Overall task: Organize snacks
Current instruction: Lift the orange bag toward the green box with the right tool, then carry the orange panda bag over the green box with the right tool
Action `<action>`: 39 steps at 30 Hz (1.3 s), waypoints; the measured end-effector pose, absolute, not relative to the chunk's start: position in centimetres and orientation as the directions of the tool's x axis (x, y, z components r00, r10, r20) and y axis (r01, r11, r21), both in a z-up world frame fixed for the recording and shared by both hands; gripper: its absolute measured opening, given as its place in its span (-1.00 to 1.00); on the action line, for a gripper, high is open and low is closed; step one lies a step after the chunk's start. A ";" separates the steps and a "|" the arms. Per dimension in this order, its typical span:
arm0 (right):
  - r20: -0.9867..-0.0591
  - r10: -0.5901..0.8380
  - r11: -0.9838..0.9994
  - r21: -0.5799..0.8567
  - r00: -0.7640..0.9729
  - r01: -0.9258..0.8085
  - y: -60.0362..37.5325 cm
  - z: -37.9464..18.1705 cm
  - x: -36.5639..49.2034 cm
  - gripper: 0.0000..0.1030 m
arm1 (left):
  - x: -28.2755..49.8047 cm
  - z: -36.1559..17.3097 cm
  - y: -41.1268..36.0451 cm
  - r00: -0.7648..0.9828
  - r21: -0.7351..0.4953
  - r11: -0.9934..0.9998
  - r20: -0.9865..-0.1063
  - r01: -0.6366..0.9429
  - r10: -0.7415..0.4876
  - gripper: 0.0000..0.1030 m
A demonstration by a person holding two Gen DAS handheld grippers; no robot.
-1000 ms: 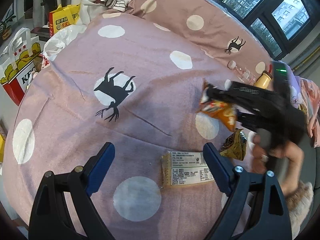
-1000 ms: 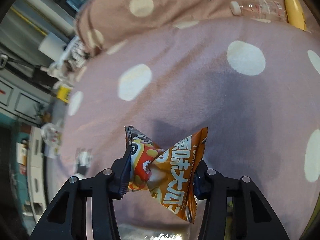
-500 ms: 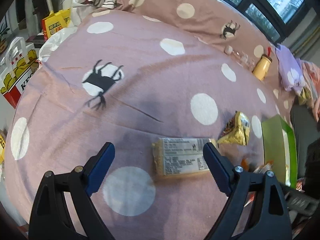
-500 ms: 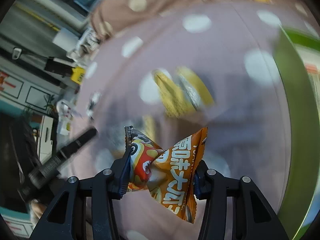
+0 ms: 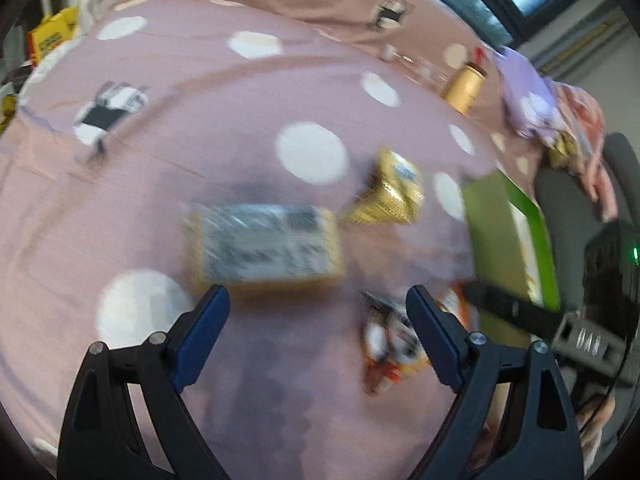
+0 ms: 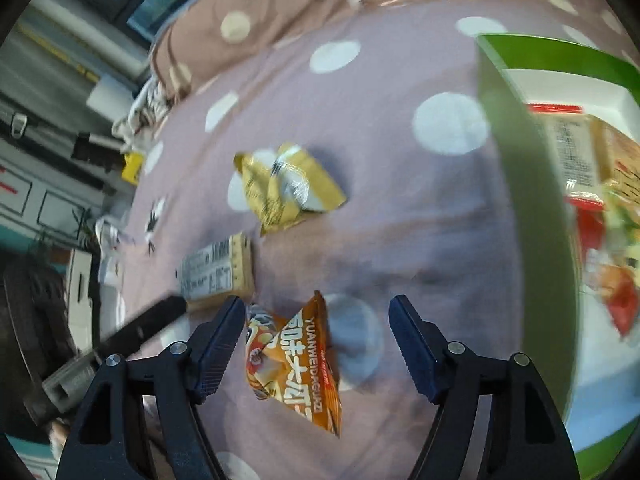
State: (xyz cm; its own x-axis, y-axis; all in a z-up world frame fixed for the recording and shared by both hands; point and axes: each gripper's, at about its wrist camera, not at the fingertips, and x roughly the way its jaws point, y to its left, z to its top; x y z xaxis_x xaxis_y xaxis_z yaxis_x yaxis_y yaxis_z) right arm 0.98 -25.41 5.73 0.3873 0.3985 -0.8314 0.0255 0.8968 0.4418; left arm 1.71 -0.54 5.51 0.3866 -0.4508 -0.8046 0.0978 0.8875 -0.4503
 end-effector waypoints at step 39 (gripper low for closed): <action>-0.714 0.522 0.819 0.572 0.468 -0.042 -29.2 8.6 -1.1 -0.31 | -0.5 8.1 -11.7 0.371 -0.452 0.834 -0.750 0.318 -0.548 0.36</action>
